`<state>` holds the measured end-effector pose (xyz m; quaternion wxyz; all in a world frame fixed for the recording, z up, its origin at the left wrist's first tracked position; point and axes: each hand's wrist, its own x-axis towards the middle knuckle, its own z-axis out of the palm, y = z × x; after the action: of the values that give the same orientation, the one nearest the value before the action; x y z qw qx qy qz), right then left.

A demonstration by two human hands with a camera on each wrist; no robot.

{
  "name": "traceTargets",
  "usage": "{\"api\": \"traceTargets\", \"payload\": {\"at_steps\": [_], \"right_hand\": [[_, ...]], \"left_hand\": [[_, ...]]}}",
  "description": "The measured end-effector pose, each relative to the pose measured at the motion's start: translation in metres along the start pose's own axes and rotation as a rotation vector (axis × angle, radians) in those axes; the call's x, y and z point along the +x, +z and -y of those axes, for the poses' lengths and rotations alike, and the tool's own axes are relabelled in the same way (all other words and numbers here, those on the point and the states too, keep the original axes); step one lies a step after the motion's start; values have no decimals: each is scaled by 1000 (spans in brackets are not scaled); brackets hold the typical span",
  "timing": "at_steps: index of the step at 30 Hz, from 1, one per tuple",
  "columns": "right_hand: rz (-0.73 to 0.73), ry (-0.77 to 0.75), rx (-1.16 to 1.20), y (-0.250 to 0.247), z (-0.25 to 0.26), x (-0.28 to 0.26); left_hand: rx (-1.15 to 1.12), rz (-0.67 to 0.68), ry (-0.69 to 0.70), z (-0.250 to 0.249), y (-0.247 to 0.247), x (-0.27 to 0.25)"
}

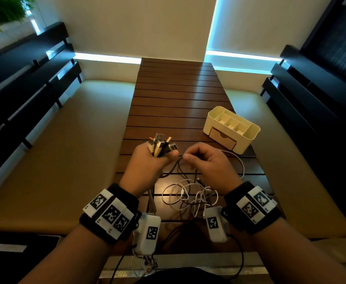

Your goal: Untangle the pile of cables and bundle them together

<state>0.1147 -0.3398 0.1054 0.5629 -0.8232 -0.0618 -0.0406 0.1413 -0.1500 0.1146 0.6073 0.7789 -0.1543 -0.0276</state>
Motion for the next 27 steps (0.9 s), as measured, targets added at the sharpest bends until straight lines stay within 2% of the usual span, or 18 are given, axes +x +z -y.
{"api": "traceTargets", "payload": {"at_steps": [4,7,10,14,16,18,20,23,27], "right_hand": [[21,-80,-47,-1,12,4],[23,-72,-38,0,11,2],[33,-49,-16,1,5,0],[-6,32,-7,-5,-14,-4],[-24,37,11,-10,-16,-6],[-25,14,-7,-13,-14,-5],[5,5,-108,-14,-12,-2],[107,-19,-302,-14,-9,3],[165,-45,-406,-12,-4,8]], "left_hand": [[28,122,-34,-4,3,-1],[55,173,-28,-7,-3,-1],[36,110,-14,-9,-6,-3],[-271,-44,-112,-2,-21,0],[-174,-65,-128,1,-28,1],[16,-74,-131,2,-28,0],[135,-105,-101,2,-24,0],[182,-98,-71,0,-18,1],[225,-68,-35,-7,-6,1]]}}
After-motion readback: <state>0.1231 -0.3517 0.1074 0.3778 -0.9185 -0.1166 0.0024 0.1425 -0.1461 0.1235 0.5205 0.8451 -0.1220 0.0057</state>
